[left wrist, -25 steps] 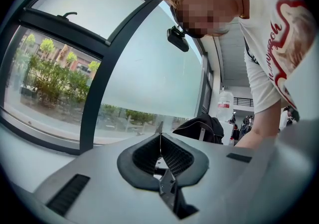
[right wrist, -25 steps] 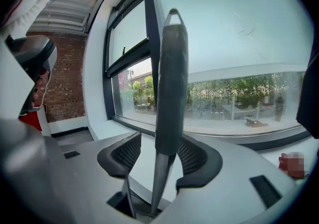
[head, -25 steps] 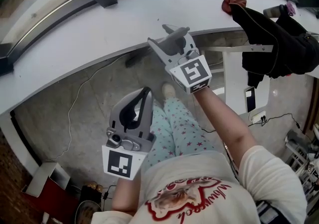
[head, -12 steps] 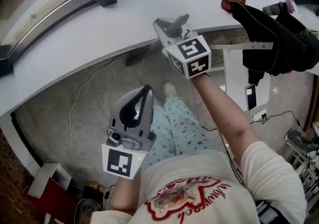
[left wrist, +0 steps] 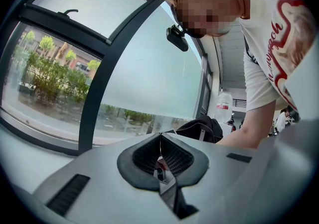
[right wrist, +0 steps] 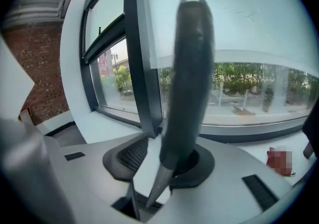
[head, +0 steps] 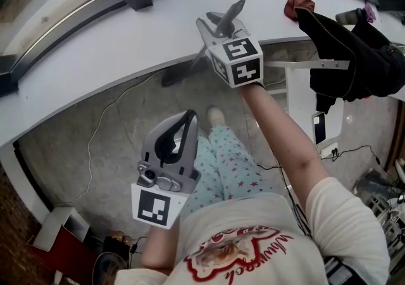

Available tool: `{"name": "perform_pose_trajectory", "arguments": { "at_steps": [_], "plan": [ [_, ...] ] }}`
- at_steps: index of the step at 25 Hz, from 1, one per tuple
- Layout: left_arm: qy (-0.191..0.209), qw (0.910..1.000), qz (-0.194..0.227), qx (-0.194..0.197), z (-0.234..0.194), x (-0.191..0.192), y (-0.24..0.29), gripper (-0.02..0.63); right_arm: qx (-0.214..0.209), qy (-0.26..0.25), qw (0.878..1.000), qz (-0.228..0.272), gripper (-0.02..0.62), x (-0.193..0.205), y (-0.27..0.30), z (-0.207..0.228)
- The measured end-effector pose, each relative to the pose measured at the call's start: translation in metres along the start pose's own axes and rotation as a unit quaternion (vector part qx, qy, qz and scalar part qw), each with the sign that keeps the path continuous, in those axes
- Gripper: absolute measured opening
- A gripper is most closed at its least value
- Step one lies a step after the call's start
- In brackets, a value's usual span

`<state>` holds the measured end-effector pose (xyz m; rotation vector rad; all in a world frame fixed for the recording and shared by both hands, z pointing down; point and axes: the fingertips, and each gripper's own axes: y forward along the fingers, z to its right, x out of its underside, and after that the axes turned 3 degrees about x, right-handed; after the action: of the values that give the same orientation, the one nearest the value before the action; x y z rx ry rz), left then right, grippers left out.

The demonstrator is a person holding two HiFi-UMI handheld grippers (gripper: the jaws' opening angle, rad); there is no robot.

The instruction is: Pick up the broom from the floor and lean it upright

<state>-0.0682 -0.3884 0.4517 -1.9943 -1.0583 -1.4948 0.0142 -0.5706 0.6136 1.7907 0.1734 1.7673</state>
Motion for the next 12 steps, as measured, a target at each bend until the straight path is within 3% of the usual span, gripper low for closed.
{"name": "perform_pose_trajectory", "arguments": {
  "at_steps": [1, 2, 12],
  "plan": [
    [0.0, 1.0, 0.0, 0.0, 0.0, 0.0, 0.0, 0.021, 0.002, 0.0, 1.0, 0.004, 0.168, 0.002, -0.001, 0.001],
    [0.0, 1.0, -0.001, 0.0, 0.001, 0.0, 0.0, 0.021, 0.003, 0.003, 1.0, 0.007, 0.207, 0.004, -0.004, 0.003],
    [0.0, 1.0, -0.004, 0.002, 0.001, 0.003, 0.002, 0.021, -0.004, 0.032, 0.999, -0.011, 0.287, 0.018, -0.018, 0.017]
  ]
}}
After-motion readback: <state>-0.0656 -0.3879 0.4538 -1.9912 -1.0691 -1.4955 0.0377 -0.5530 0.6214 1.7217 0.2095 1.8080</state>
